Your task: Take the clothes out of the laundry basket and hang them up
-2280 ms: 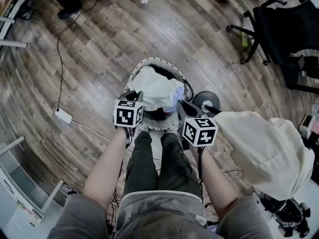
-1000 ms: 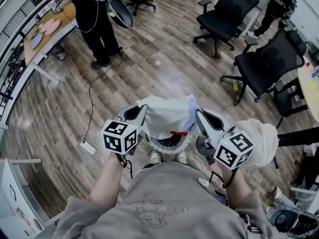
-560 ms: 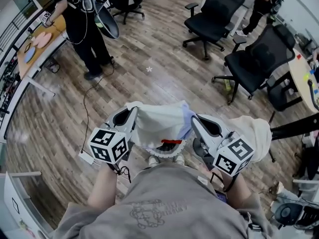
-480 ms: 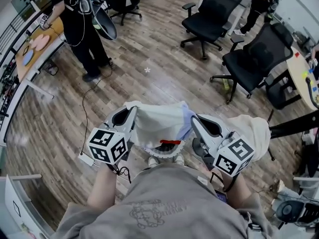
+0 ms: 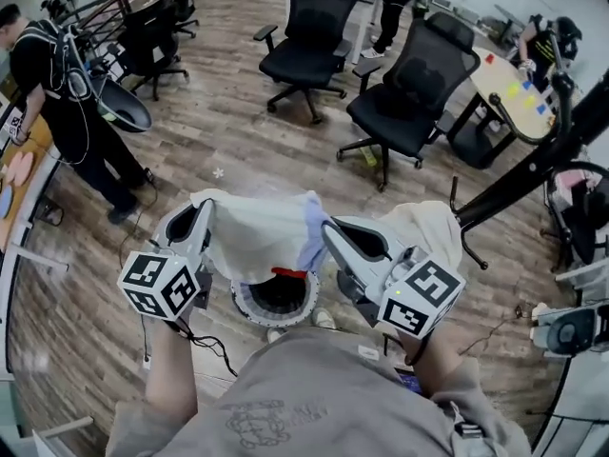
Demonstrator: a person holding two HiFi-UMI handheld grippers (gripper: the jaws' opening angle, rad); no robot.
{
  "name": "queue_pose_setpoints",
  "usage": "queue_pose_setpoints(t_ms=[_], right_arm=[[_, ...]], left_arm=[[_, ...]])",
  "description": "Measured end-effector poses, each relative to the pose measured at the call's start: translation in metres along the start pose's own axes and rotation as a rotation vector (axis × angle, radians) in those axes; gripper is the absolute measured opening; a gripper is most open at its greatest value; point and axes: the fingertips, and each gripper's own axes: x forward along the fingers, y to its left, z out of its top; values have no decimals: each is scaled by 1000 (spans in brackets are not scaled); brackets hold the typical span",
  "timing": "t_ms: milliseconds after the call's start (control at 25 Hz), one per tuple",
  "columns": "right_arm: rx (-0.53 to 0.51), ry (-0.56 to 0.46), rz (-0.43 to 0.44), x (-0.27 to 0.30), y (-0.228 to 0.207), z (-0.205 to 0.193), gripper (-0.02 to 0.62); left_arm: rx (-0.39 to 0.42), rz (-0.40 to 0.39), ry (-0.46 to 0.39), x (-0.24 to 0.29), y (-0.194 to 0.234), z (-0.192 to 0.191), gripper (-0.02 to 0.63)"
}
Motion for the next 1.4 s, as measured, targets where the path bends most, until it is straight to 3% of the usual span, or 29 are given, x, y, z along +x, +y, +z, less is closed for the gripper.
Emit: queue_pose_setpoints(t_ms=[280,480,760,1120,1280,1400], right_arm=[[-76,-135,-122,-49,-28,65,37],[-172,-213,-222,-84,-43,118,37],[-206,-323,-306,-127,-53,162,37],[-228,-445,-422,-165,-57,196,37],[-226,-493,-481,-185,-63,202,37],[-209,-510,-527,-197,-70,200,37]], left_arm=[[100,-190,-99,73,-50,91,17],[143,-337,-118,122,-96,158,17],[242,-465,-153,169,-165,230,17],[277,-666,-218,213,-247,297,18],[287,-820,-188,234,-303,310,18],[341,-881,-167,252,-339,312,18]])
